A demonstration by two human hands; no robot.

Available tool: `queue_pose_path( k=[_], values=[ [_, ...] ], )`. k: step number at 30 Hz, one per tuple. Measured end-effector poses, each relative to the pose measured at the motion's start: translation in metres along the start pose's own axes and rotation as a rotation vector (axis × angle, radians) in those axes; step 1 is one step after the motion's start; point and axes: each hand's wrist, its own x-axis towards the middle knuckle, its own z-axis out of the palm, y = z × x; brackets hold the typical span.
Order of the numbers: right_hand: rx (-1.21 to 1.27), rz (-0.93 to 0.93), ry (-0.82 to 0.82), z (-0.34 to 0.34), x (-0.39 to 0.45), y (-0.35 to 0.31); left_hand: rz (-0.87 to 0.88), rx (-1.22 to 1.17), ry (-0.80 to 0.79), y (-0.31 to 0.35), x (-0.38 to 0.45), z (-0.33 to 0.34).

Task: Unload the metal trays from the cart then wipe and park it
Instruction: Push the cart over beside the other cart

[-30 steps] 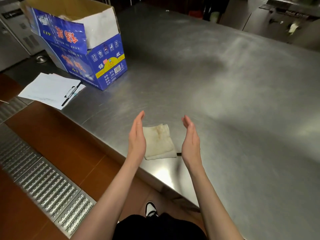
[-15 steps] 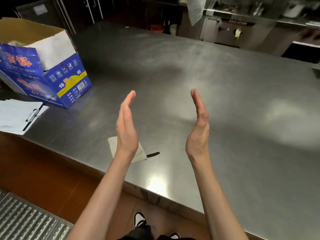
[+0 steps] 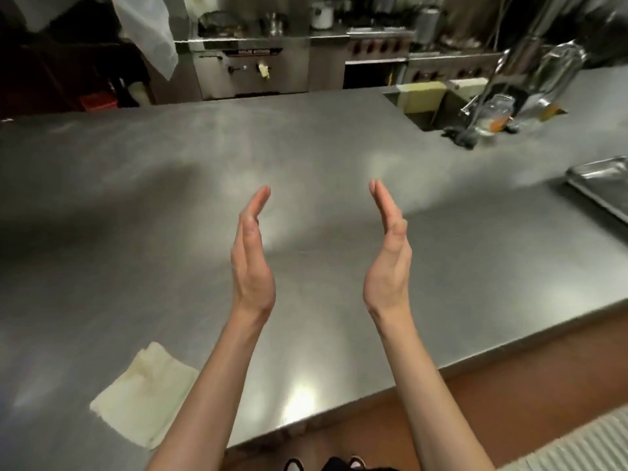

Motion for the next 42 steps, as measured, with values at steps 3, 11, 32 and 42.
queue_pose_path(
  k=[3,11,32,42],
  values=[
    [-0.094,0.001,0.13,-0.037,-0.002,-0.002,-0.003,-0.088,-0.132,-0.007,0.006,0.041],
    [-0.272,0.012,0.453,-0.151,-0.021,-0.018,-0.022,-0.255,-0.468,-0.003,-0.02,0.169],
    [-0.548,0.033,0.99,-0.462,-0.105,-0.075,-0.048,-0.456,-0.958,0.077,-0.209,0.468],
    [-0.661,0.015,1.218,-0.583,-0.157,-0.102,-0.016,-0.526,-1.168,0.117,-0.309,0.581]
  ],
)
